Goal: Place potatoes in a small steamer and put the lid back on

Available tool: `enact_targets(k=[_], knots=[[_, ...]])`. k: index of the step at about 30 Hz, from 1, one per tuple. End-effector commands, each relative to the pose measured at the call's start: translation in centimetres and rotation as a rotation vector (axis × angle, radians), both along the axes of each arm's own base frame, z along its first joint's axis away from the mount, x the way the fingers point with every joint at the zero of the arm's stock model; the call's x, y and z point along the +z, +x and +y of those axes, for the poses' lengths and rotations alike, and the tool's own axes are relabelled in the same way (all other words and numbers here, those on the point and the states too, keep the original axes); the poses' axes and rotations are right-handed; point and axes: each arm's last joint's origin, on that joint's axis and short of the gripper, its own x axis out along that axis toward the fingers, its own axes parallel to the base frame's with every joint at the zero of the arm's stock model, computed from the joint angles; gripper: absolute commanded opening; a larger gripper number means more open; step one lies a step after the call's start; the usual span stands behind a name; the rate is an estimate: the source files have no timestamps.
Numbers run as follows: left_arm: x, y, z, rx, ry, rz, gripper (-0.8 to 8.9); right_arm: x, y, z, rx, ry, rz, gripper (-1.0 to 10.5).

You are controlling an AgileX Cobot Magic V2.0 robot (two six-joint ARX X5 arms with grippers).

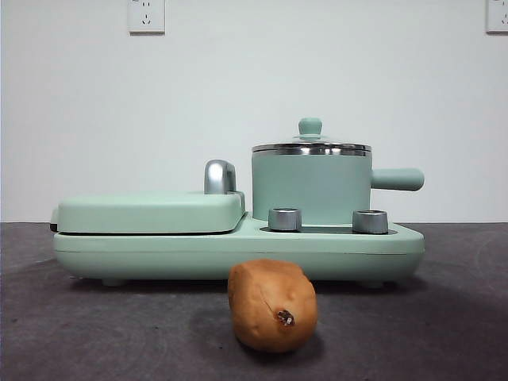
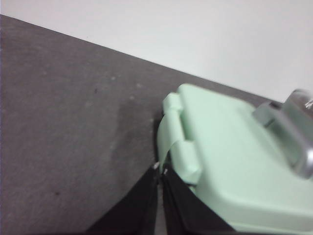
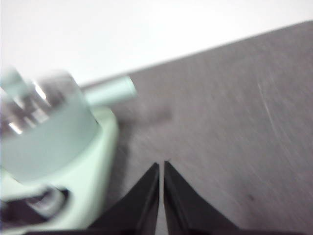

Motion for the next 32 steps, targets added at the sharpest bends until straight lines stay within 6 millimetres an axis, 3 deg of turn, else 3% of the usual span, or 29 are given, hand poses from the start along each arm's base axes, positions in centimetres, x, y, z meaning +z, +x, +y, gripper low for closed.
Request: enact_targets(k=[1, 13, 18, 22, 25, 28, 32], knots=[[3.2, 0.1, -0.2, -0.055, -0.031, 0.002, 0.16, 2.7, -0.4, 0.2, 0.067, 0.07, 0.004, 0.1], [12.5, 3.5, -2.1, -0.42, -0.013, 0.162, 0.15, 11.6, -0.1, 1.3, 0.468, 0.128, 0.084, 0.1], [14.4, 4.9, -3.1, -0.583, 0.02, 0.167, 0.15, 13.1, 0.6, 1.7, 0.638, 0.125, 0.107, 0.1], [15.5, 5.7, -3.9, -0.646, 0.048, 0.149, 0.17, 13.6, 0.9, 1.8, 0.678, 0.095, 0.094, 0.2], [16.0, 6.1, -4.4, -0.671, 0.056, 0.144, 0.44, 13.6, 1.0, 1.8, 0.655, 0.09, 0.094, 2.1], [16.4, 6.4, -4.8, -0.691, 0.06, 0.135, 1.82, 13.6, 1.0, 1.7, 0.647, 0.094, 0.097, 3.4], [16.7, 7.4, -5.7, -0.724, 0.058, 0.161, 3.97, 13.6, 1.0, 1.7, 0.647, 0.096, 0.099, 3.9]])
